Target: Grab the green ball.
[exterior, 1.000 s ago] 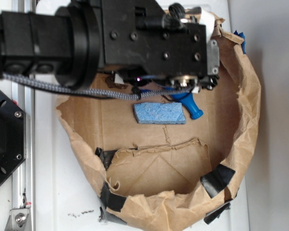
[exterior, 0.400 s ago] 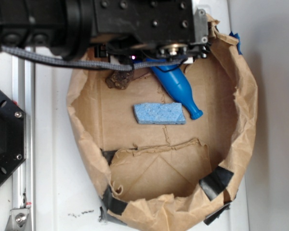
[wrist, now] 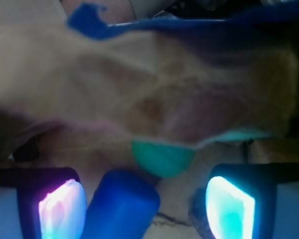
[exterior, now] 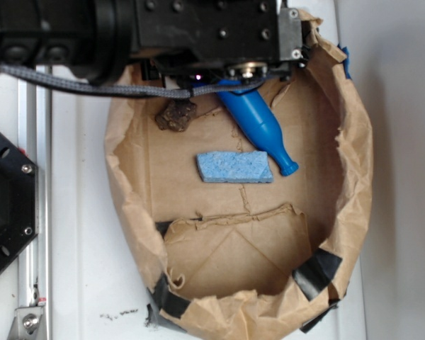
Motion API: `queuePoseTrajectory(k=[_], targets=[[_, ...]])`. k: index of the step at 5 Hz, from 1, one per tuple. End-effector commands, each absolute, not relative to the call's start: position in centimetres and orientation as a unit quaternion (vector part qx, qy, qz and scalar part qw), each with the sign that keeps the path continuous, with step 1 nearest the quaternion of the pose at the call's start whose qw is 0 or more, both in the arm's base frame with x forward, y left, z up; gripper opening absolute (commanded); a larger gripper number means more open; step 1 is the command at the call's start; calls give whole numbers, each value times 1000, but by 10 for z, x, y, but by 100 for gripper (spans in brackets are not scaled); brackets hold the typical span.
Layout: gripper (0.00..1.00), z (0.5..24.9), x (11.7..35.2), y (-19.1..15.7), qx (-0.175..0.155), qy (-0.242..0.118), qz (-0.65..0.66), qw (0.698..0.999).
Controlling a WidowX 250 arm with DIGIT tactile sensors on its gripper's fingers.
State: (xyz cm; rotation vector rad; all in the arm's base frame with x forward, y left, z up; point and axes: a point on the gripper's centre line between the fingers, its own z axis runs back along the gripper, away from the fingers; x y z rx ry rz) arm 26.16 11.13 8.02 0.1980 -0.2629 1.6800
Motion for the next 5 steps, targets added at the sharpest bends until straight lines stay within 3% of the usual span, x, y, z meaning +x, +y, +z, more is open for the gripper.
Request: queuePoseTrajectory(k=[1,5], targets=[[100,82,248,126,92,-131,768,620],[100,83,239,107,83,-128,765,626]])
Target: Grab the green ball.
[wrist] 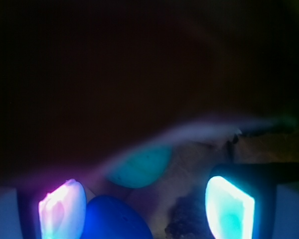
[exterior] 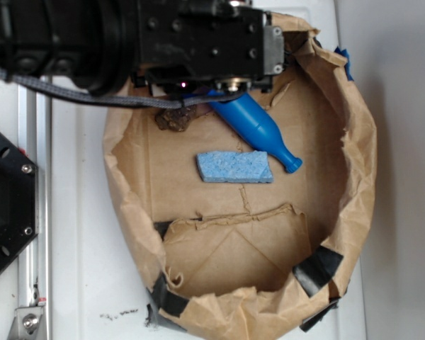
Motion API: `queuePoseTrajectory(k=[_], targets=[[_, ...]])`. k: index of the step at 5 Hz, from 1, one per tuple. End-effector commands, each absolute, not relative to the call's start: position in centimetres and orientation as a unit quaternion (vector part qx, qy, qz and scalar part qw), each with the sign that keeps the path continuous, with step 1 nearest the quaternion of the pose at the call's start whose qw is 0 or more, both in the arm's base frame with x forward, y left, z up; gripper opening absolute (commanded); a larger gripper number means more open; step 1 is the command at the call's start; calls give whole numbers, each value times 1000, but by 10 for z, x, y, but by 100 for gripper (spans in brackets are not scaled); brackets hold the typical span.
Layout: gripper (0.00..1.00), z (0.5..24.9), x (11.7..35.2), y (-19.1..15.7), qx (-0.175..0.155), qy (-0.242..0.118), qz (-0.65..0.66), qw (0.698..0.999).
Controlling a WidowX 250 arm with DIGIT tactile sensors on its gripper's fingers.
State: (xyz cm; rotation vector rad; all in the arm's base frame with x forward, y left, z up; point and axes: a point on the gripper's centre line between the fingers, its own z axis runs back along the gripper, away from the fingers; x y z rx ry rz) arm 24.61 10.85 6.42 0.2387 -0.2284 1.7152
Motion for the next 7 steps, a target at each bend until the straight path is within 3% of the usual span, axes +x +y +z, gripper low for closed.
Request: queuePoseTrajectory(k=[1,4,7], targets=[[100,84,241,107,81,-132,771,618],[100,78,251,121,87,-143,778,605],[100,54,255,131,125,-180,769,601]])
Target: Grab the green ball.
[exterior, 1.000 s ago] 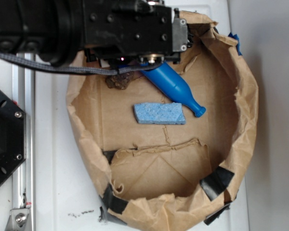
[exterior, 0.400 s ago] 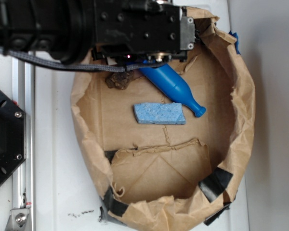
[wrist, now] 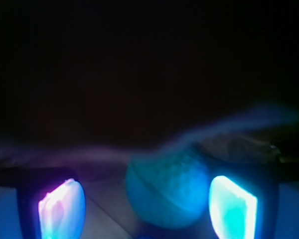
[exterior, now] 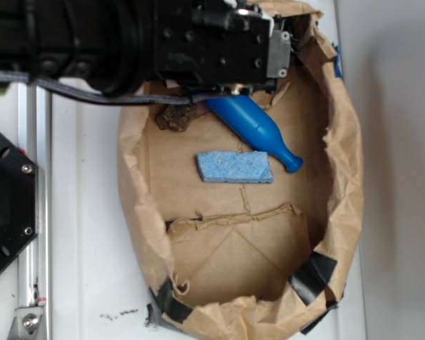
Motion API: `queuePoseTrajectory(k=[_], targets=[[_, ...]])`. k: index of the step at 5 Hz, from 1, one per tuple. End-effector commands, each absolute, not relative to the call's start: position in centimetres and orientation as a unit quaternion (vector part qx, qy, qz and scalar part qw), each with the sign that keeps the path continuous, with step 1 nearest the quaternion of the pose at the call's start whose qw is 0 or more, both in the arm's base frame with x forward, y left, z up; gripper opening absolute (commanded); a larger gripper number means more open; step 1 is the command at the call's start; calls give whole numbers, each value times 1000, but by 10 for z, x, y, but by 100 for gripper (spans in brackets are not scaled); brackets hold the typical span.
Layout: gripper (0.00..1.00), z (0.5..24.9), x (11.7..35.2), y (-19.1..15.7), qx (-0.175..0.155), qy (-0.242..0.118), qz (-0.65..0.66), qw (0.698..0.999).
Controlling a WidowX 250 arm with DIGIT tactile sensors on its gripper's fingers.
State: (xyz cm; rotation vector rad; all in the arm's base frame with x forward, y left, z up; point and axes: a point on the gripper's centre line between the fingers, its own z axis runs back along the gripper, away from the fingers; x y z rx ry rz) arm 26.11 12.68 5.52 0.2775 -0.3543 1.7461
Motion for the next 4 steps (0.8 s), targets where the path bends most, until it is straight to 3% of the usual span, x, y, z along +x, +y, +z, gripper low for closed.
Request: queuePoseTrajectory(k=[1,2,4], targets=[[100,44,255,133,135,-180,764,605],[0,38,254,130,127,-179,760,612],[0,40,255,128,129,-181,757,615]])
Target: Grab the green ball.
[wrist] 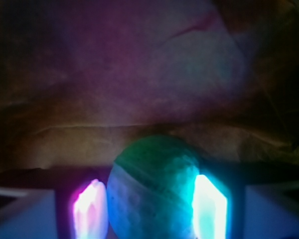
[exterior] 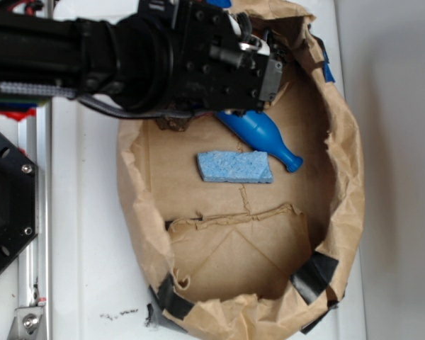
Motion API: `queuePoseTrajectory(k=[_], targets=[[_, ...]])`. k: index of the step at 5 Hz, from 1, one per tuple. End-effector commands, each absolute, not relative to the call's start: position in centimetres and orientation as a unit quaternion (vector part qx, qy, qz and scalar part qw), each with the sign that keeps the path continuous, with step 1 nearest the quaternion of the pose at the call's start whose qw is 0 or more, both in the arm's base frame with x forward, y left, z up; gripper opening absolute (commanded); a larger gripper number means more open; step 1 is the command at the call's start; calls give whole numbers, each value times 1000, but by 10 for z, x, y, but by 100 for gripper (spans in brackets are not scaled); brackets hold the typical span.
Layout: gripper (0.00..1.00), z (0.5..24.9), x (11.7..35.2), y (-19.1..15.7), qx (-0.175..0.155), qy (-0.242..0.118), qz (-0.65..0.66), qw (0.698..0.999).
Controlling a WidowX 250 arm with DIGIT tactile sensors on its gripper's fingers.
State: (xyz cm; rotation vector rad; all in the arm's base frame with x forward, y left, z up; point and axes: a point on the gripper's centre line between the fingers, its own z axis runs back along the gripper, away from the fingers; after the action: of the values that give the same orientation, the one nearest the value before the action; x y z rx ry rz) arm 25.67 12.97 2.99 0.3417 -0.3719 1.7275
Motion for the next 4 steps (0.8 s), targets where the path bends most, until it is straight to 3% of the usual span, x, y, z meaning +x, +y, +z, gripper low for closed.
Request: queuePoseTrajectory(k=[1,3,4], targets=[[0,41,256,128,128,-177,755,618],[0,45,257,127,128,-167,737,642],[0,57,259,118,128,-153,685,700]])
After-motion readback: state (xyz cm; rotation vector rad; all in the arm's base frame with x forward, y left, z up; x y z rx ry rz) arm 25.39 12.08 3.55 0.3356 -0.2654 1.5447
